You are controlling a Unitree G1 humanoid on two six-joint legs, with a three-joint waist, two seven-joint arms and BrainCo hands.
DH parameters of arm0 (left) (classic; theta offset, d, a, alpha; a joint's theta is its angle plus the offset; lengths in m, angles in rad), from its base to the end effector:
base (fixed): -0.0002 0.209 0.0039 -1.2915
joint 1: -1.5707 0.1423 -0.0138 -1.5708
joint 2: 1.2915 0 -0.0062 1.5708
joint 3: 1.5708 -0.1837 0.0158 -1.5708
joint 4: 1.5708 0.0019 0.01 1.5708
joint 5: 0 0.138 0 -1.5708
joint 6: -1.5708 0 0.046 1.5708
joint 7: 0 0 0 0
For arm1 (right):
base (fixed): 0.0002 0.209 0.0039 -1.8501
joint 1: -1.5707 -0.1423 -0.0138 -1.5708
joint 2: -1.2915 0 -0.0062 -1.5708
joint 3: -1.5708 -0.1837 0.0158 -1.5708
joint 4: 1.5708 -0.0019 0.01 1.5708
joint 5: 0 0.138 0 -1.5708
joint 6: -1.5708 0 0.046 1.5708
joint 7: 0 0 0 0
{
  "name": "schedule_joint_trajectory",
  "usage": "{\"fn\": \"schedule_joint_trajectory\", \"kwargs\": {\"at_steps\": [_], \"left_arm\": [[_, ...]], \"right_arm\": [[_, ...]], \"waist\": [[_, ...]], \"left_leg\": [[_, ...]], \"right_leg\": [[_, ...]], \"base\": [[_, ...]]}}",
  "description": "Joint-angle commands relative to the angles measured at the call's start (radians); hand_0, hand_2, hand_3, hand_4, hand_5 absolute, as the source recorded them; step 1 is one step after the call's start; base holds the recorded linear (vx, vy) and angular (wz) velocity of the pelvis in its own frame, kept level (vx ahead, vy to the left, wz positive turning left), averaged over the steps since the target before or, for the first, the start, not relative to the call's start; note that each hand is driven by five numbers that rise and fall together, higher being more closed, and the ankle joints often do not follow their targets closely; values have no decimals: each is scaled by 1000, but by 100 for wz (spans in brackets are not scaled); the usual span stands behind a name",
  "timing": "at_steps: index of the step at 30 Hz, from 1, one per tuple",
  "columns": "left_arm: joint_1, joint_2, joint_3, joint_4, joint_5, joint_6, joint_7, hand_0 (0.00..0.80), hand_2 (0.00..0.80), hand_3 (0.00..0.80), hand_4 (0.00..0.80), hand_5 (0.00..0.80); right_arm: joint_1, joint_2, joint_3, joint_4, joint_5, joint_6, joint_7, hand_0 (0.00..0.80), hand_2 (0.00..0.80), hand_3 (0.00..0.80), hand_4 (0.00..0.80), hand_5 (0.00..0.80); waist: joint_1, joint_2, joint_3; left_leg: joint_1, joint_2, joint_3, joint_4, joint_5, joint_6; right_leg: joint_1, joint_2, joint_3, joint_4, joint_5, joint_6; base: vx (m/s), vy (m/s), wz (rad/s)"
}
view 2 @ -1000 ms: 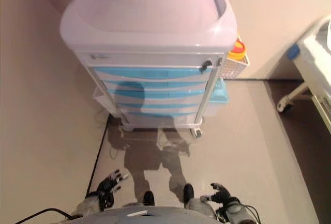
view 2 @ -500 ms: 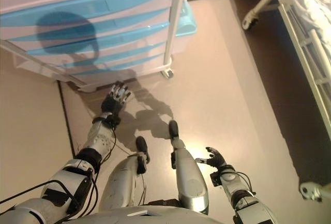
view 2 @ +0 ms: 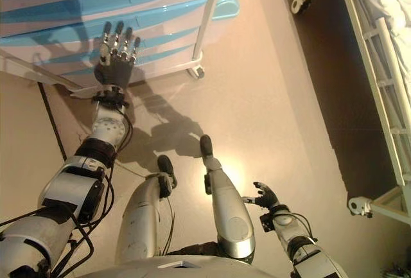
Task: Open the drawer and pick up the medicine
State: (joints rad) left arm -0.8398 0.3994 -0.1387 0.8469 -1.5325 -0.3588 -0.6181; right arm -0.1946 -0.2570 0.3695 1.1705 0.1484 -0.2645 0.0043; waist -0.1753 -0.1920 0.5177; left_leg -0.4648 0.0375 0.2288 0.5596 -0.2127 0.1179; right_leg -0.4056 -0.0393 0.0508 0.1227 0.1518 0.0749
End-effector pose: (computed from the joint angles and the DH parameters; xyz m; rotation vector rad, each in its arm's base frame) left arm 0.3411 0.2154 0.1379 -0.9145 -0.6203 -0.3518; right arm 0.1567 -0.2018 -0.0879 -0.3198 0.7470 0.1479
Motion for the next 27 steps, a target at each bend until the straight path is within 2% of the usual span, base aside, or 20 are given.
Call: {"fn": "schedule_joint_trajectory", "kwargs": {"at_steps": [1,9,11,13,17,18,19,23,27], "left_arm": [[-94,46,55,-98,-104,-58,-101,0,0,0,0,0],[-168,103,56,-115,-199,-85,-197,0,0,0,0,0],[-177,109,56,-123,-239,-65,-231,0,0,0,0,0],[-177,114,55,-135,-220,-60,-195,0,0,0,0,0],[-160,116,29,-99,-82,-58,-45,0,0,0,0,0],[-152,116,27,-87,-66,-43,-21,0,0,0,0,0],[-136,118,21,-66,-27,-35,35,0,0,0,0,0],[-93,119,15,2,-2,37,81,0,0,0,0,0],[-50,97,23,35,18,68,90,0,0,0,0,0]], "right_arm": [[54,-41,62,-40,25,-22,2,0,0,0,0,0],[58,-49,82,-52,20,-22,4,0,0,0,0,0],[56,-51,85,-53,18,-23,3,0,0,0,0,0],[53,-51,88,-59,20,-21,7,0,0,0,0,0],[37,-54,84,-82,46,1,4,0,0,0,0,0],[36,-57,84,-90,49,6,2,0,0,0,0,0],[34,-59,82,-100,59,13,0,0,0,0,0,0],[33,-62,69,-129,67,35,-6,0,0,0,0,0],[36,-62,60,-137,62,41,-8,0,0,0,0,0]], "waist": [[9,-1,1],[4,-5,2],[6,-4,2],[8,-6,2],[16,-2,2],[13,-9,2],[15,-6,2],[21,-2,2],[24,0,2]], "left_leg": [[84,-21,-18,-139,-48,-36],[80,-24,-23,-154,-46,-36],[82,-27,-26,-159,-44,-37],[83,-30,-27,-169,-38,-37],[84,-34,-30,-183,-27,-39],[70,-37,-18,-184,4,-39],[68,-39,-20,-187,8,-40],[66,-47,-26,-199,15,-40],[61,-51,-32,-204,21,-41]], "right_leg": [[1,12,9,98,-101,13],[-6,22,12,96,-104,8],[-4,24,13,94,-105,7],[-3,25,13,91,-102,6],[0,24,4,84,-102,4],[-11,18,2,79,-79,-2],[-13,17,-1,79,-79,-2],[-14,14,-11,75,-80,-3],[-19,14,-16,76,-80,-3]], "base": [[0,0,0],[0,0,0],[0,0,0],[0,0,0],[-18,-16,3],[-83,-48,7],[-84,-49,6],[9,-10,3],[0,0,0]]}}
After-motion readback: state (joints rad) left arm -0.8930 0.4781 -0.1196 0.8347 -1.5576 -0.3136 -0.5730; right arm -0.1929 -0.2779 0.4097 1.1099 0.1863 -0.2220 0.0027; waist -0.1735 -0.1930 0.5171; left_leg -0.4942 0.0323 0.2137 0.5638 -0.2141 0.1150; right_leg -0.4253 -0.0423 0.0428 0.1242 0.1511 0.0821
